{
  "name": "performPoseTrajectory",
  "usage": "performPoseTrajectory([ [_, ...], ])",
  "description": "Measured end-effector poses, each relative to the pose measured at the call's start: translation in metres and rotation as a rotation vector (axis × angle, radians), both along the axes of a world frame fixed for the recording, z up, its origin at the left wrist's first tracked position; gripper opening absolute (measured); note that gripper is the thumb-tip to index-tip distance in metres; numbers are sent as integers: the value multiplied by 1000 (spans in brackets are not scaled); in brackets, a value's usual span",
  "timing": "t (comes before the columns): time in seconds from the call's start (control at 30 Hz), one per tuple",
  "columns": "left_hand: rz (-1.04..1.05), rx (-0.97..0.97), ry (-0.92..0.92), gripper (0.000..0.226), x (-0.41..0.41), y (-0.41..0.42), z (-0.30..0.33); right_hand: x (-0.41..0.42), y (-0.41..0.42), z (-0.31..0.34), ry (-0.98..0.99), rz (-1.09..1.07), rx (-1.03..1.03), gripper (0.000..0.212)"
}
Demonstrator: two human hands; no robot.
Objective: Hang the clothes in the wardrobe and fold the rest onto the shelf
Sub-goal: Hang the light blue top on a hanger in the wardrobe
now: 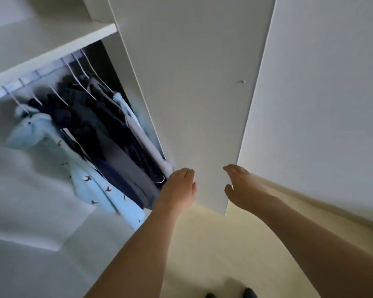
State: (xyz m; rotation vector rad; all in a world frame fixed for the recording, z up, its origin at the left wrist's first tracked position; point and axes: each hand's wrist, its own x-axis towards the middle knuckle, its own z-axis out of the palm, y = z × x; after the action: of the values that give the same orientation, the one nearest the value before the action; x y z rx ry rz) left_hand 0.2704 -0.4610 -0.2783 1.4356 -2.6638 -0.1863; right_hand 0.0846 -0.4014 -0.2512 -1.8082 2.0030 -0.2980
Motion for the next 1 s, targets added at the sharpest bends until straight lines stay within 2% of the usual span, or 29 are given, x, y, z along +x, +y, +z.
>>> performPoseTrajectory([
  [0.27, -240, 79, 6, 36, -92, 80, -19, -87, 127, -18, -33, -277, 56, 57],
  [0.47, -348, 103, 29, 38, -211, 167, -20, -188, 256, -21, -9, -433, 54, 56],
  [0.63, -432, 137, 69, 36, -320, 285, -23, -275, 389, -34, -17, -543, 75, 50],
  [0.8, -624, 146, -1, 43, -395, 374, -25, -331, 485, -43, -56, -656, 133, 49],
  [1.0, -727, 192, -89, 40, -478, 427, -40, -384, 560, -53, -90, -790, 153, 43],
])
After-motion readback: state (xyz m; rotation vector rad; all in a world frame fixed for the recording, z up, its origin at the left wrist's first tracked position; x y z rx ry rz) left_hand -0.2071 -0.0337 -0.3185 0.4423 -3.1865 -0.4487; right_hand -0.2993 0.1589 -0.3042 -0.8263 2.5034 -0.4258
